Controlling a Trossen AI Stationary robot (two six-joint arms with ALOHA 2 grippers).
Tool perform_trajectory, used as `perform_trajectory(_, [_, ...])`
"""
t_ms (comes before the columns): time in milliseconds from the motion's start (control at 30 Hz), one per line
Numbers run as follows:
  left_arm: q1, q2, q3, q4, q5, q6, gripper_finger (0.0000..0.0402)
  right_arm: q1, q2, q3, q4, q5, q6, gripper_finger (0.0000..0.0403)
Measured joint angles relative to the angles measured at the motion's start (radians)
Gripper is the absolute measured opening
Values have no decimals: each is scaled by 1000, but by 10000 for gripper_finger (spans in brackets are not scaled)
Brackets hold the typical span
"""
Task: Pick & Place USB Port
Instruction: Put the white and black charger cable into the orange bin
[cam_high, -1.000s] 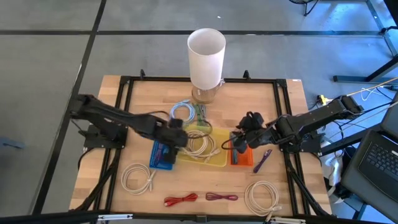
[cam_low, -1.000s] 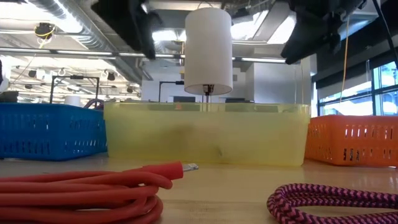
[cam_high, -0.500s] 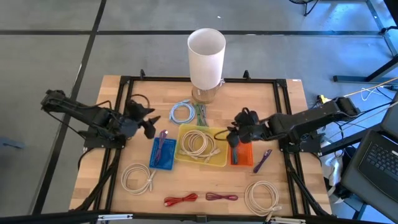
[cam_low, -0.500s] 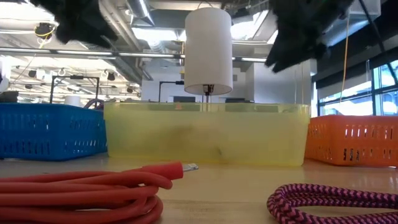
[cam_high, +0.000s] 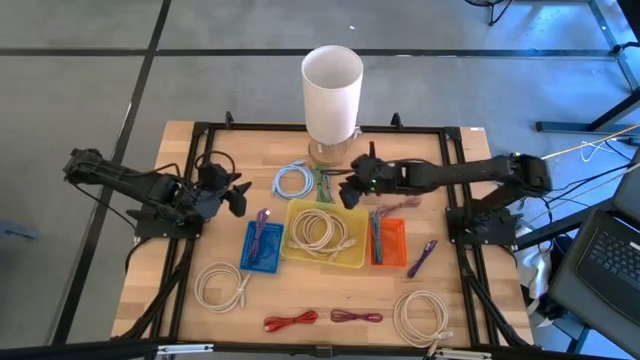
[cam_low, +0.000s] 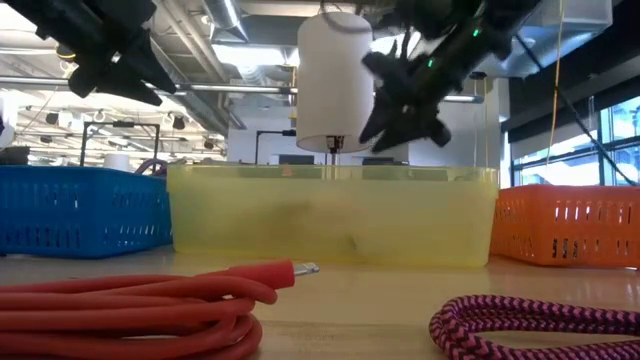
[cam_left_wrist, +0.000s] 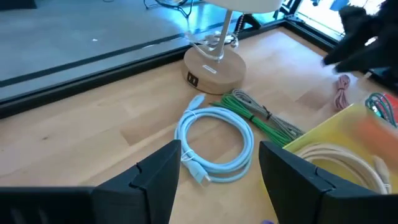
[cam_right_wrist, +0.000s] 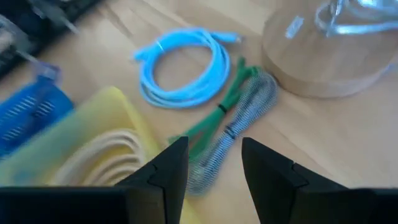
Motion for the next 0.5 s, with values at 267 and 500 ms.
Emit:
perform_trajectory(267, [0, 0, 0, 0, 1, 0, 209, -79, 151, 0, 98, -75, -5, 153])
perform_trajectory(500, [0, 0, 0, 0, 1, 2, 210, -117, 266, 28, 167, -144, -6, 153])
